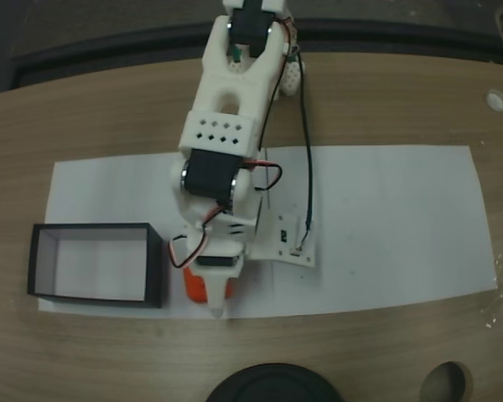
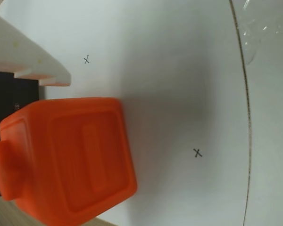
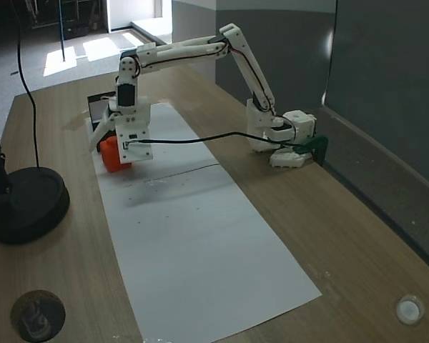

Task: Grab a orange square and put it in the box.

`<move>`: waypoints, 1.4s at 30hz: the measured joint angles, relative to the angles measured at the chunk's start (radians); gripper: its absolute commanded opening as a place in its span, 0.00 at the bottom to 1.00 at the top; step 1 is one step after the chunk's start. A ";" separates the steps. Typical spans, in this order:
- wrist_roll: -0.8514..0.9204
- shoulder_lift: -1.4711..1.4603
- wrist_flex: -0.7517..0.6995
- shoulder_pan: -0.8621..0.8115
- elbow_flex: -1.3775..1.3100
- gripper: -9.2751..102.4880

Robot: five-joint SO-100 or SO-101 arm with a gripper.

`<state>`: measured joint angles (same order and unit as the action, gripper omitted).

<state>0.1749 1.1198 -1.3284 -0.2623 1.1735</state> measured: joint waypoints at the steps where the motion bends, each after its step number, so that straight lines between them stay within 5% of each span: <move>1: 0.000 -0.014 0.006 0.000 -0.003 0.42; 10: 0.000 -0.071 0.035 0.009 -0.035 0.17; 20: 0.000 -0.074 -0.067 0.008 -0.138 0.17; 29: 0.014 0.055 -0.314 -0.035 -0.617 0.17; 42: 0.127 -0.008 -0.225 -0.397 -0.790 0.17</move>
<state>0.3022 1.1121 -1.5539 -0.6596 0.3835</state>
